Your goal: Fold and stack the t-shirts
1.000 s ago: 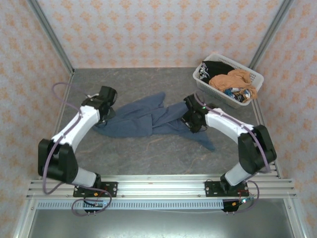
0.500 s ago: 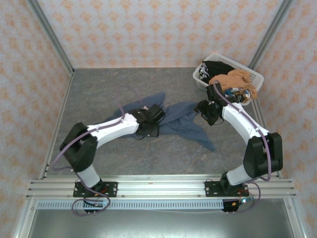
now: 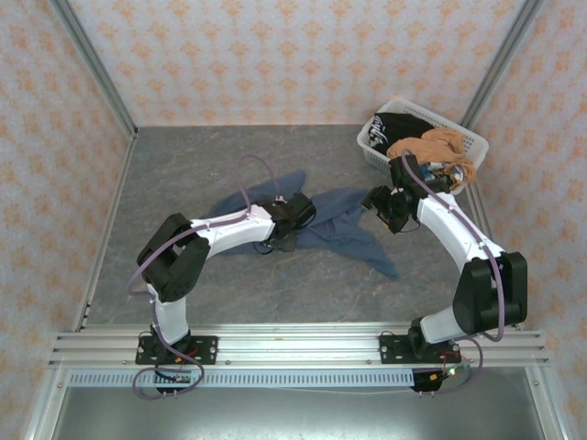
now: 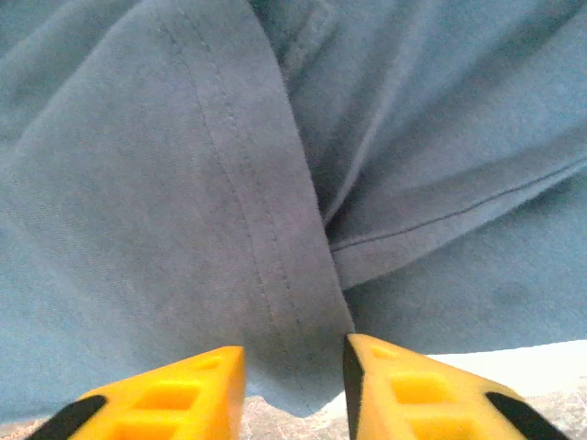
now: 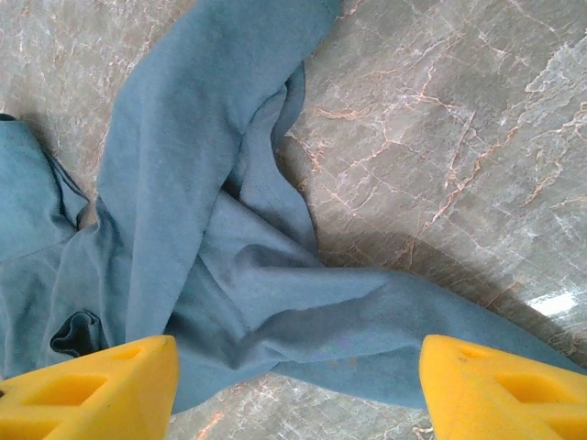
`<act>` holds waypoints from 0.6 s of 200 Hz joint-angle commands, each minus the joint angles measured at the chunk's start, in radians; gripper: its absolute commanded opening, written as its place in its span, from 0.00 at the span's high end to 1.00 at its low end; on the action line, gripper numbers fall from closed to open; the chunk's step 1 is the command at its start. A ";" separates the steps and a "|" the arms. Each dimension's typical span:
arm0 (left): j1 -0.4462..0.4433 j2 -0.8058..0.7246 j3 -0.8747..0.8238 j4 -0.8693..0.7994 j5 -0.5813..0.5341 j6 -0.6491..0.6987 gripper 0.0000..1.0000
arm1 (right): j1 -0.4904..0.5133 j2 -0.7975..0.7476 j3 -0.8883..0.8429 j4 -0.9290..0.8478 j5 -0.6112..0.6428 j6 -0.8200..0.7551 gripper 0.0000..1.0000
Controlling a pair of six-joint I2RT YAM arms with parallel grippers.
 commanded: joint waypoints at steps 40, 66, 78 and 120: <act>0.032 -0.079 -0.067 -0.004 -0.037 0.030 0.86 | -0.008 0.004 0.006 -0.003 0.008 -0.004 0.32; 0.030 -0.113 -0.070 0.037 0.040 0.006 0.63 | -0.008 0.014 0.008 0.006 0.003 -0.002 0.32; 0.024 -0.121 -0.062 0.057 0.056 -0.021 0.48 | -0.009 0.014 0.007 0.009 0.001 -0.002 0.32; 0.020 -0.047 0.010 0.024 0.029 -0.072 0.42 | -0.008 0.012 -0.004 0.016 -0.003 0.003 0.32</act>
